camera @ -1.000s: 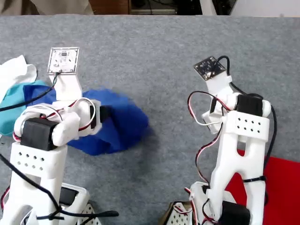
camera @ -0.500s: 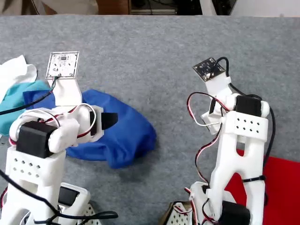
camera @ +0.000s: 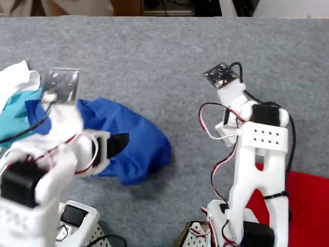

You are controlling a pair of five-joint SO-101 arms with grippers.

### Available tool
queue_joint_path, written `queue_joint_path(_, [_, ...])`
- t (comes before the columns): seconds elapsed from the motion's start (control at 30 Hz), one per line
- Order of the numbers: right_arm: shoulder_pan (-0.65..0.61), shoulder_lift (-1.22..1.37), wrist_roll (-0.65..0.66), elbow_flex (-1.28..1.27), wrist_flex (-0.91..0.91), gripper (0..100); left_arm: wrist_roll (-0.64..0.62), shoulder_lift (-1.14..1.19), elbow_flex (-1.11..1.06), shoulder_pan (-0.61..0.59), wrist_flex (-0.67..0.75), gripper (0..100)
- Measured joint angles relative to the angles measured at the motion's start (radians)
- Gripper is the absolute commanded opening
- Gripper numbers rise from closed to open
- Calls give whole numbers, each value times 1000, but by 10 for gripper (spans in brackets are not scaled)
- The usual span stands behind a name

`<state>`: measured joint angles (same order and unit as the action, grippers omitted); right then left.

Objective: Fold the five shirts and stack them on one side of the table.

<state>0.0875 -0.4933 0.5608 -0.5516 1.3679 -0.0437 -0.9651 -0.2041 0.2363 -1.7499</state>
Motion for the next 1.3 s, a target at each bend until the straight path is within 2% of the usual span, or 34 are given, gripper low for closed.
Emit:
queue_joint_path(0.2, [-149, 0, 0, 0, 0, 55, 0, -147, -114, 0, 0, 280])
queue_joint_path(0.47, [-270, 132, 31, 114, 41, 55, 3, -305, -169, -176, -2, 274])
queue_joint_path(0.53, [-288, 216, 17, 189, 64, 55, 3, -331, -169, -212, -2, 260])
queue_joint_path(0.7, [-342, 470, -18, 468, 181, 55, 3, -373, -169, -304, -2, 119])
queue_joint_path(0.8, [-379, 629, -37, 669, 284, 55, 34, -374, -169, -353, 8, 71])
queue_joint_path(0.93, [-434, 818, -41, 956, 377, 56, 81, -374, -172, -454, 35, 51])
queue_joint_path(1.07, [-477, 964, -41, 1217, 387, 56, 101, -374, -172, -560, 64, 46])
queue_joint_path(1.3, [-552, 1089, -83, 1312, 387, 56, 109, -374, -247, -707, 77, 46])
